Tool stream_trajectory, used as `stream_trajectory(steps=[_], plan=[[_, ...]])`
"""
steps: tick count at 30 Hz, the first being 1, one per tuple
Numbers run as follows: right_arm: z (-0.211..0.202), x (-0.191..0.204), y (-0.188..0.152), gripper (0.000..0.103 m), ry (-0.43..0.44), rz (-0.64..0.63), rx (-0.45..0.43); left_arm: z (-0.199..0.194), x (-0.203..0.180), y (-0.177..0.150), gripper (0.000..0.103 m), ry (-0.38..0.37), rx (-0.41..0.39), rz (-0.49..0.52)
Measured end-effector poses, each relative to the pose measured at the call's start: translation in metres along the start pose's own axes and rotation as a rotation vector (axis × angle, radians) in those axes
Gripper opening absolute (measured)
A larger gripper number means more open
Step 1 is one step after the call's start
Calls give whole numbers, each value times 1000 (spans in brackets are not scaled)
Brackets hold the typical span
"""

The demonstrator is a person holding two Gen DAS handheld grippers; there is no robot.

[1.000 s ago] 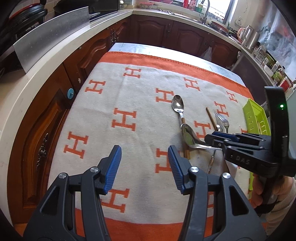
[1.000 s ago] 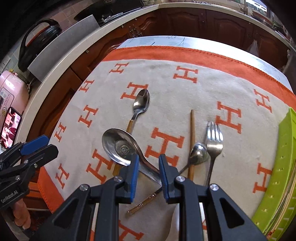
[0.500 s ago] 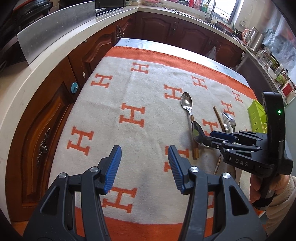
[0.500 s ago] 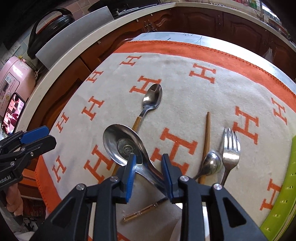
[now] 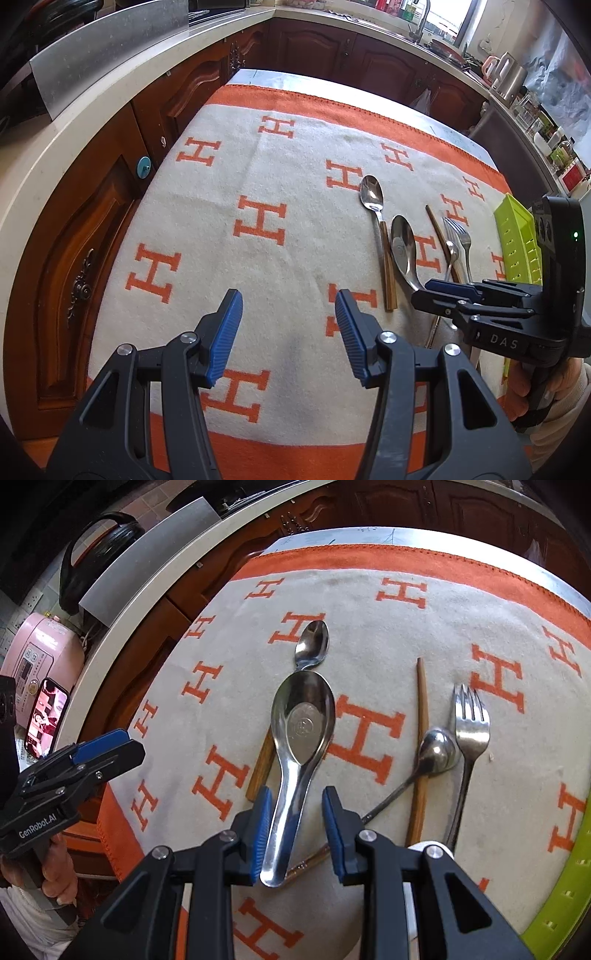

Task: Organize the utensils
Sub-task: 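Lower the right gripper onto the large steel spoon and close it, then lift the steel spoon with the right gripper while the left gripper grasps a wooden-handled spoon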

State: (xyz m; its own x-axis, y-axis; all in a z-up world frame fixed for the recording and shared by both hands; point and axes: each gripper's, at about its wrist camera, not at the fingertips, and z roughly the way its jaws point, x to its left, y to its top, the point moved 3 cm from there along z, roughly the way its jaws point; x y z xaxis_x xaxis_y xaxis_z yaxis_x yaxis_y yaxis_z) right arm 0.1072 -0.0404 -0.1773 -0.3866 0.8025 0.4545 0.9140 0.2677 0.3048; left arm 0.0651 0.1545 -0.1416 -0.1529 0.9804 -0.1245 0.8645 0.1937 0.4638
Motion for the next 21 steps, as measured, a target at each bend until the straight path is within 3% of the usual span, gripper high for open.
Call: stream_trajectory(steps=[5, 13, 17, 21], plan=[[-3, -18, -2, 28, 123, 173, 21, -1, -1, 0, 49, -3, -3, 5], [-1, -21, -6, 24, 241, 335, 54, -1, -1, -1, 49, -7, -3, 6], [7, -20, -8, 23, 270, 388, 75, -1, -2, -2, 49, -9, -2, 8], [20, -21, -11, 12, 280, 438, 100, 0, -2, -2, 49, -8, -2, 6]])
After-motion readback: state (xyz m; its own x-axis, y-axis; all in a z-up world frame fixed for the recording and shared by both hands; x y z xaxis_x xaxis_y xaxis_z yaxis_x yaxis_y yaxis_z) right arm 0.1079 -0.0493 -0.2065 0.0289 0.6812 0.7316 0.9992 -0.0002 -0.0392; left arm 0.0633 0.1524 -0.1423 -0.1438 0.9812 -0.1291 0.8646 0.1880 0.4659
